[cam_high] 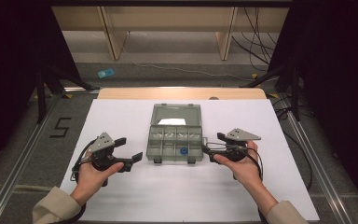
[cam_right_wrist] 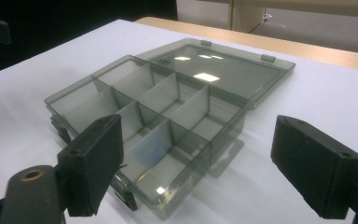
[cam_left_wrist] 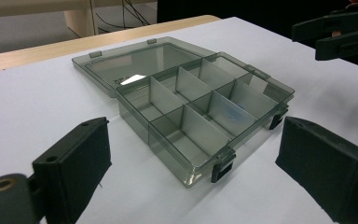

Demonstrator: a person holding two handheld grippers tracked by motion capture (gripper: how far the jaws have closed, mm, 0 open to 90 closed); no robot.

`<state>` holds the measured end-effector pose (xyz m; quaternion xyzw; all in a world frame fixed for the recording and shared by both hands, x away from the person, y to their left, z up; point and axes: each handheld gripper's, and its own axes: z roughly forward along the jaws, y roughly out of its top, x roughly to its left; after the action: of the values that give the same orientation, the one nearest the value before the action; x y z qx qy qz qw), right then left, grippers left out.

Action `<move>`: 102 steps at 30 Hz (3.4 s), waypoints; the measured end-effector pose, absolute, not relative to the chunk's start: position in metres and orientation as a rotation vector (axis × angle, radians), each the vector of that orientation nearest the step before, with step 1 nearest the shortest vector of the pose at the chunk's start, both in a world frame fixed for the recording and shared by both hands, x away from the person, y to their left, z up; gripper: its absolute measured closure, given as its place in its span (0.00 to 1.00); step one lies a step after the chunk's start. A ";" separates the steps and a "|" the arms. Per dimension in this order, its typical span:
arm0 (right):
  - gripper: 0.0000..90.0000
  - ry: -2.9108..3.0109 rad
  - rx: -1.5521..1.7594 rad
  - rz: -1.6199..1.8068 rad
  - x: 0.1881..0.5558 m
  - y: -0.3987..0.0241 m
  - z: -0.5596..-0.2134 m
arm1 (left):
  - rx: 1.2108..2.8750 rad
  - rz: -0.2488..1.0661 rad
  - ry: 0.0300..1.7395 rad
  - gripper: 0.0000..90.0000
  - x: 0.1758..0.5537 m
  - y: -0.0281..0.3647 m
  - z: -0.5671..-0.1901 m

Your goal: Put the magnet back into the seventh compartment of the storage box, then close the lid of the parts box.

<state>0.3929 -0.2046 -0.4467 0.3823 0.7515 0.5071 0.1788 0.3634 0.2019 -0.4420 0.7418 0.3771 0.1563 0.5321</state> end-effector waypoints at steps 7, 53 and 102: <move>0.20 2.114 1.078 1.413 0.389 -0.215 -0.447 | 1.778 0.371 0.890 0.10 0.364 0.201 -0.443; 0.21 2.123 1.047 1.444 0.368 -0.219 -0.443 | 1.757 0.403 0.959 0.10 0.366 0.207 -0.444; 0.22 2.045 0.986 1.530 0.328 -0.220 -0.430 | 1.825 0.461 1.098 0.17 0.498 0.158 -0.421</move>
<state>0.3279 -0.2196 -0.4301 0.3530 0.7317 0.5475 0.2006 0.4983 0.1581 -0.4211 0.7425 0.4467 0.1873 0.4627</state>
